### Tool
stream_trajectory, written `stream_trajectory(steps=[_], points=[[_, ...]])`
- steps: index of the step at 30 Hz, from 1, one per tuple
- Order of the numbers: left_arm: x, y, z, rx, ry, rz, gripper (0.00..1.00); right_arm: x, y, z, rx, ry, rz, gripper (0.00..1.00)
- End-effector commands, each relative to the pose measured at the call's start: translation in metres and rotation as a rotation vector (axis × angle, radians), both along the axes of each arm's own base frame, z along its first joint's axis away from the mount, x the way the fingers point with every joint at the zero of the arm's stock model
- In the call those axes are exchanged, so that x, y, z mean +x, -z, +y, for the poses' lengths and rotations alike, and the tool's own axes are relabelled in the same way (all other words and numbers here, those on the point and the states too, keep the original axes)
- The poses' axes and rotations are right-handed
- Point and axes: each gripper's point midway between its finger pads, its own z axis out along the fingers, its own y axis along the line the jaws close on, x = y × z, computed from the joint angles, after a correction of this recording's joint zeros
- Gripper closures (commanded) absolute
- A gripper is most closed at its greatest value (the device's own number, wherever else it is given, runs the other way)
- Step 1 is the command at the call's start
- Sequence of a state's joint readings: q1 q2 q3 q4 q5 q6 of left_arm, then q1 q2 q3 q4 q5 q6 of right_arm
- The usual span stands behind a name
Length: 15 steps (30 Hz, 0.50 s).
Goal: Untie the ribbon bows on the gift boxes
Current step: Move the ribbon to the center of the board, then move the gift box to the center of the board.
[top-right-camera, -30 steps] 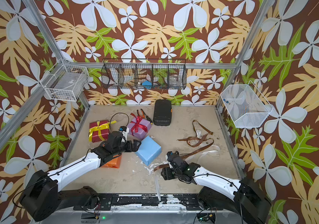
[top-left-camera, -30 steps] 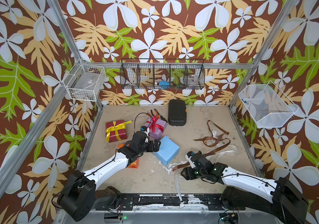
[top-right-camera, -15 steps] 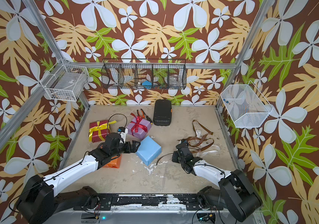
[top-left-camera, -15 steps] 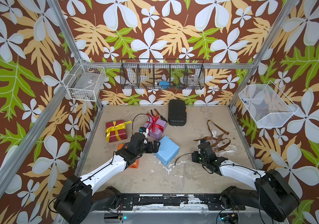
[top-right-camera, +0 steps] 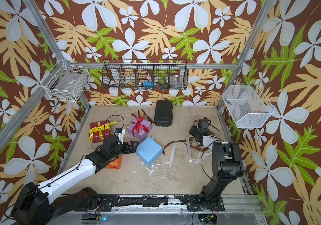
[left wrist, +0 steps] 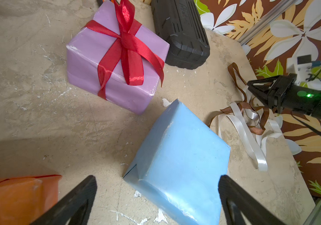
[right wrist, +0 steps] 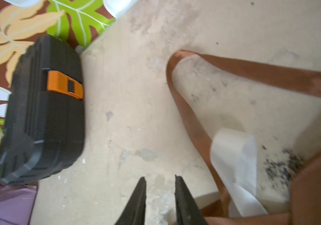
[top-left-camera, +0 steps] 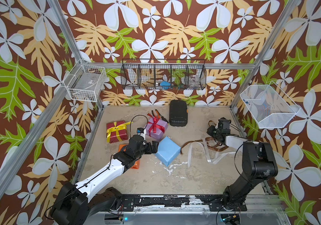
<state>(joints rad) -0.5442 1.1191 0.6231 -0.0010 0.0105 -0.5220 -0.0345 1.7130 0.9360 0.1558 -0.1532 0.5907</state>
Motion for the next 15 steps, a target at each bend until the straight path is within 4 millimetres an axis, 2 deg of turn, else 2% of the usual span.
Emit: stream_trajectory(steps=[1,4,5,6,7,9,11,15], points=[[-0.009,0.008,-0.007,-0.045,0.038,0.047,0.00,-0.016,-0.013,0.008,-0.049,-0.076,0.013,0.50],[-0.023,0.018,-0.019,-0.103,0.093,0.108,0.00,-0.035,-0.039,0.028,-0.075,-0.159,-0.041,0.42],[-0.029,0.021,-0.024,-0.127,0.110,0.122,0.00,-0.043,-0.047,0.037,-0.087,-0.191,-0.051,0.34],[-0.036,0.024,-0.030,-0.149,0.129,0.132,0.00,-0.051,-0.052,0.048,-0.094,-0.226,-0.055,0.12],[-0.041,0.026,-0.036,-0.170,0.138,0.141,0.00,-0.058,-0.056,0.059,-0.092,-0.262,-0.064,0.00],[-0.053,0.031,-0.049,-0.232,0.169,0.161,0.00,-0.072,-0.064,0.083,-0.069,-0.340,-0.085,0.00],[-0.056,0.032,-0.056,-0.286,0.183,0.169,0.00,-0.082,-0.067,0.098,-0.018,-0.389,-0.107,0.00],[-0.061,0.025,-0.078,-0.416,0.220,0.169,0.00,-0.098,-0.066,0.106,0.045,-0.416,-0.129,0.00]])
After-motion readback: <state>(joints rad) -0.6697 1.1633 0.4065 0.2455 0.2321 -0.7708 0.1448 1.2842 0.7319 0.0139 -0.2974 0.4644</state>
